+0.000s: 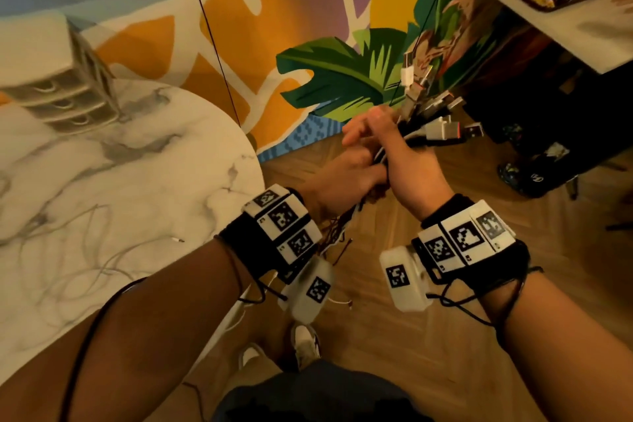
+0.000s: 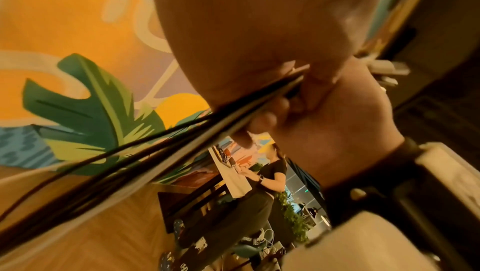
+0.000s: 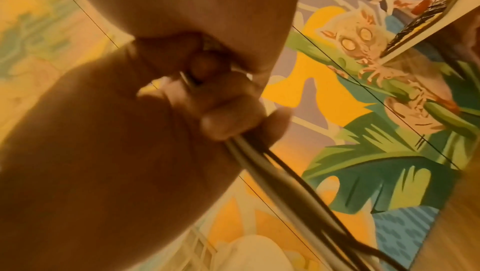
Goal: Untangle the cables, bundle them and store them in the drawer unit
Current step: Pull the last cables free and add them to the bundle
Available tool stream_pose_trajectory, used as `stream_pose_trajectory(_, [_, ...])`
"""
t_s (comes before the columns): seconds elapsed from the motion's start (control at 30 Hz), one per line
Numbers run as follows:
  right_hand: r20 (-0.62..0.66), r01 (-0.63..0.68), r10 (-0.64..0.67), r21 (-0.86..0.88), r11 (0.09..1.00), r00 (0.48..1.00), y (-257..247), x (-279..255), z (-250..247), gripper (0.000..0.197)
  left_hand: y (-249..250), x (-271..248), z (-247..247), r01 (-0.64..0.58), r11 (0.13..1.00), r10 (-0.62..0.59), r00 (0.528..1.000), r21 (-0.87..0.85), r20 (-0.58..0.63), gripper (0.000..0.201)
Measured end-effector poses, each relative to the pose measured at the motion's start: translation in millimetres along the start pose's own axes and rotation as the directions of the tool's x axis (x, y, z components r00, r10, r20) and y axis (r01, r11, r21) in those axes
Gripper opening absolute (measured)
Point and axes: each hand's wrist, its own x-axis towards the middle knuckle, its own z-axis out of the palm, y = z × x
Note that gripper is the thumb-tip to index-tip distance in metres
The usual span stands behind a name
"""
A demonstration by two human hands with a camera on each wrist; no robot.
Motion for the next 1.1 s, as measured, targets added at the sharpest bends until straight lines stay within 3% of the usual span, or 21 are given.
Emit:
stream_pose_trajectory(0.07, [0.131, -0.032, 0.021, 0.082, 0.996, 0.991, 3.7, 1.5, 1.5, 0.045, 5.8, 2.0, -2.9, 0.042, 0.995, -0.049, 0.996, -0.092, -0.073, 0.014])
stream_pose_trajectory(0.17, [0.375, -0.196, 0.104, 0.216, 0.957, 0.921, 30.1, -6.3, 7.9, 0.038, 18.6, 2.8, -19.4, -0.001, 0.981, -0.033, 0.985, -0.196, -0.167, 0.034])
stream_pose_trajectory(0.23, [0.447, -0.196, 0.193, -0.039, 0.98, 0.873, 52.2, -17.0, 20.7, 0.015, 30.4, 1.2, -27.4, -0.016, 0.975, -0.03, 0.979, -0.22, -0.203, 0.046])
stream_pose_trajectory(0.3, [0.385, -0.189, 0.273, -0.242, 0.952, 0.882, 84.3, -21.2, 33.7, 0.033, 42.6, 2.1, -29.6, -0.016, 0.998, -0.002, 0.959, -0.062, -0.283, 0.044])
stream_pose_trajectory(0.37, [0.263, -0.313, 0.387, -0.282, 0.907, 0.884, 114.8, -19.0, 41.6, 0.034, 55.9, 3.4, -30.3, -0.001, 0.965, 0.096, 0.933, 0.264, -0.347, 0.036])
stream_pose_trajectory(0.47, [0.178, -0.435, 0.534, -0.4, 0.807, 0.827, 154.1, -19.2, 41.7, 0.034, 73.7, -0.1, -31.7, -0.041, 0.777, 0.279, 0.917, 0.628, -0.285, 0.036])
stream_pose_trajectory(0.53, [0.148, -0.502, 0.61, -0.438, 0.746, 0.778, 172.7, -24.1, 36.4, 0.031, 83.2, -5.4, -33.9, -0.112, 0.598, 0.406, 0.896, 0.793, -0.18, 0.036])
stream_pose_trajectory(0.67, [0.018, -0.608, 0.683, -0.437, 0.663, 0.731, 185.5, -17.6, 34.1, 0.038, 85.3, -10.1, -42.9, -0.094, 0.371, 0.43, 0.899, 0.924, -0.081, 0.035])
stream_pose_trajectory(0.73, [-0.066, -0.641, 0.676, -0.396, 0.658, 0.734, 180.4, -2.6, 38.2, 0.04, 80.8, -12.0, -48.1, -0.065, 0.274, 0.417, 0.907, 0.96, -0.057, 0.026])
stream_pose_trajectory(0.8, [-0.157, -0.639, 0.625, -0.313, 0.703, 0.765, 171.0, 14.9, 40.1, 0.041, 78.5, -12.7, -54.8, -0.062, 0.229, 0.416, 0.909, 0.971, -0.04, 0.022])
stream_pose_trajectory(0.87, [-0.206, -0.601, 0.566, -0.227, 0.766, 0.798, 164.9, 29.8, 39.4, 0.044, 81.7, -14.2, -62.1, -0.067, 0.23, 0.447, 0.893, 0.971, -0.044, 0.02])
stream_pose_trajectory(0.97, [-0.174, -0.545, 0.516, -0.258, 0.798, 0.839, 161.4, 34.0, 32.5, 0.045, 89.3, -14.6, -70.5, -0.093, 0.276, 0.574, 0.814, 0.957, -0.087, 0.026])
stream_pose_trajectory(1.03, [-0.096, -0.514, 0.535, -0.462, 0.723, 0.839, 172.0, 26.1, 23.6, 0.041, 88.3, -11.9, -73.4, -0.138, 0.401, 0.622, 0.767, 0.906, -0.159, 0.036])
stream_pose_trajectory(1.1, [-0.007, -0.457, 0.607, -0.666, 0.59, 0.795, 181.8, 14.2, 14.9, 0.033, 79.6, -6.5, -72.0, -0.178, 0.596, 0.581, 0.768, 0.783, -0.267, 0.047])
